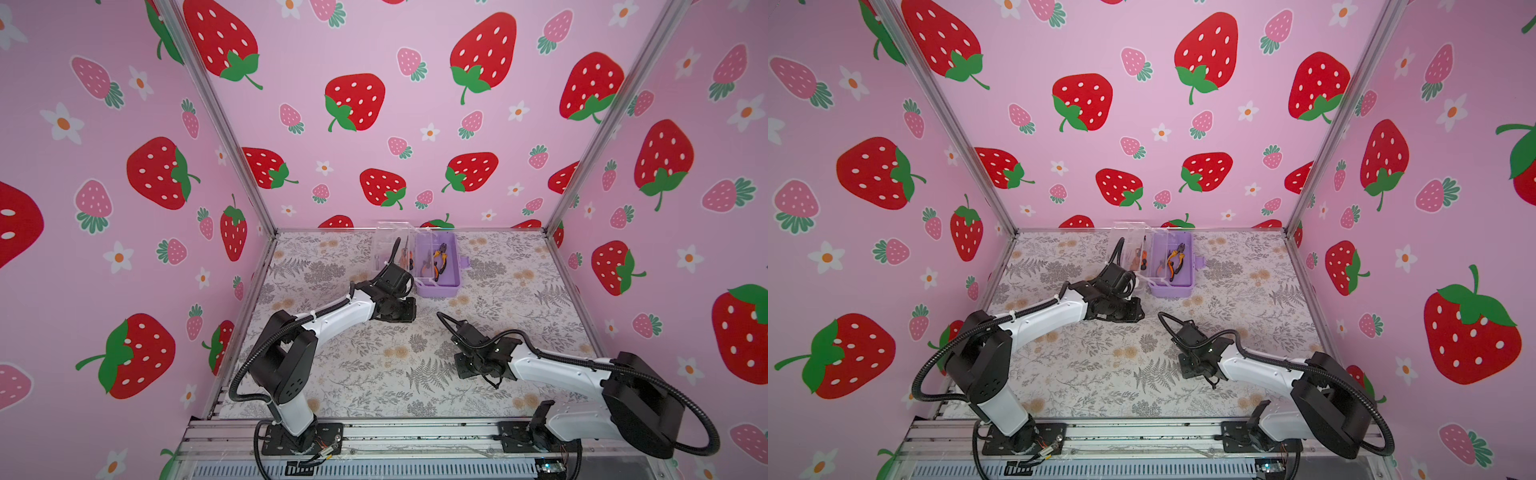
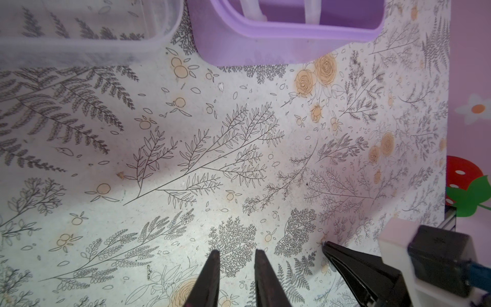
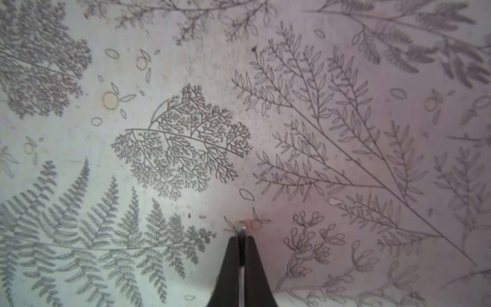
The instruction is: Pack the tool kit
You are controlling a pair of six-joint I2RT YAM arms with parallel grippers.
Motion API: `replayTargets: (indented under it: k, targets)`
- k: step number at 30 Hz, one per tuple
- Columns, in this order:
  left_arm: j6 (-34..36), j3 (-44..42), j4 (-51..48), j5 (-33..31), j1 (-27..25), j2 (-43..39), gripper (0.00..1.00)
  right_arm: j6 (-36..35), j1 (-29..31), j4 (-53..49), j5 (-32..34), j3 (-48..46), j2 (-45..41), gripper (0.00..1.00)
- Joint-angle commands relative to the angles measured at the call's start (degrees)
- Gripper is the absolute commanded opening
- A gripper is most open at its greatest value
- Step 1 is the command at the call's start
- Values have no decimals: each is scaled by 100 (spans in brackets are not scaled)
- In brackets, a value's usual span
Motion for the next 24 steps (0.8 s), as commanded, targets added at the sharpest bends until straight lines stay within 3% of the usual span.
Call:
replayTargets:
  k: [1,10,14,24]
  targets:
    - [0,-22,-36,56,31,-33,27,-139,-144,118,-219,-105,449,0]
    - [3,-39,-67,98,25,-76,27,-43,-820,1225,-956,549,633,0]
    - [-59,-482,564,505,-45,-231,28,28,-1189,1626,-1592,637,852,0]
    - [-37,-646,1376,804,-994,144,34,352,-1507,2509,-2635,580,1311,0]
